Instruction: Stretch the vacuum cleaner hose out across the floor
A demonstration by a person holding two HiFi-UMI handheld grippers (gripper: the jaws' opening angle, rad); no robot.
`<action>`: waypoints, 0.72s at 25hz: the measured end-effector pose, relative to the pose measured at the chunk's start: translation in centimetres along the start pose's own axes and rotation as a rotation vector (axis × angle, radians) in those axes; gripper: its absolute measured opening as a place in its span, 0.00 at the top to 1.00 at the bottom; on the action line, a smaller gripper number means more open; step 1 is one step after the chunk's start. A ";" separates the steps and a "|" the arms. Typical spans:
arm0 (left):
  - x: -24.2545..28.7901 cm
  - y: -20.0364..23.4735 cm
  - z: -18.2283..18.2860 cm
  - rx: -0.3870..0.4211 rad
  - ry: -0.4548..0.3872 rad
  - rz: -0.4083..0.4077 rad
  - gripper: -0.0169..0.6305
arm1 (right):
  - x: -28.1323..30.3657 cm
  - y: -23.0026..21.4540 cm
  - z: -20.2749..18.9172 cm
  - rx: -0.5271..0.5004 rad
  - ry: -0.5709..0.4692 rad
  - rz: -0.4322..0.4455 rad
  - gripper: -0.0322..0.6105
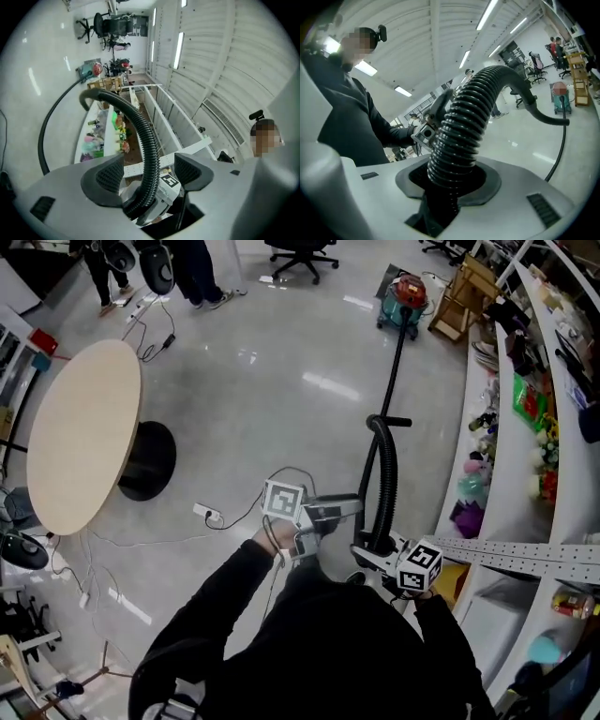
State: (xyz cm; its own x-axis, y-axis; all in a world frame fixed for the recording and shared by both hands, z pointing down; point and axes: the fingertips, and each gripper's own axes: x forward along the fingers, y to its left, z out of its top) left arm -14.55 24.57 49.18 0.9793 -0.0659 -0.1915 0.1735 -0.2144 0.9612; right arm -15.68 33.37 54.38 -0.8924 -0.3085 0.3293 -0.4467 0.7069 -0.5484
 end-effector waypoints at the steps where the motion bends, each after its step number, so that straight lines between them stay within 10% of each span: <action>1: 1.4 -0.5 -1.1 -0.005 0.021 -0.008 0.46 | -0.4 0.5 -0.9 -0.004 0.010 -0.002 0.72; 12: 9.6 0.0 -13.3 -0.064 0.021 0.141 0.52 | -7.4 6.8 -11.7 -0.194 0.108 -0.004 0.72; 18: 13.5 1.2 -22.3 0.120 0.111 0.283 0.65 | -11.7 6.5 -20.5 -0.417 0.277 -0.102 0.72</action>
State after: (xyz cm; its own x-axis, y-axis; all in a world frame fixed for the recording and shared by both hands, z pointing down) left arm 1.18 45.20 52.14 0.9934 -0.0339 0.1097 -0.1148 -0.3164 0.9417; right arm -6.87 54.68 62.74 -0.7697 -0.2490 0.5879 -0.4172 0.8931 -0.1680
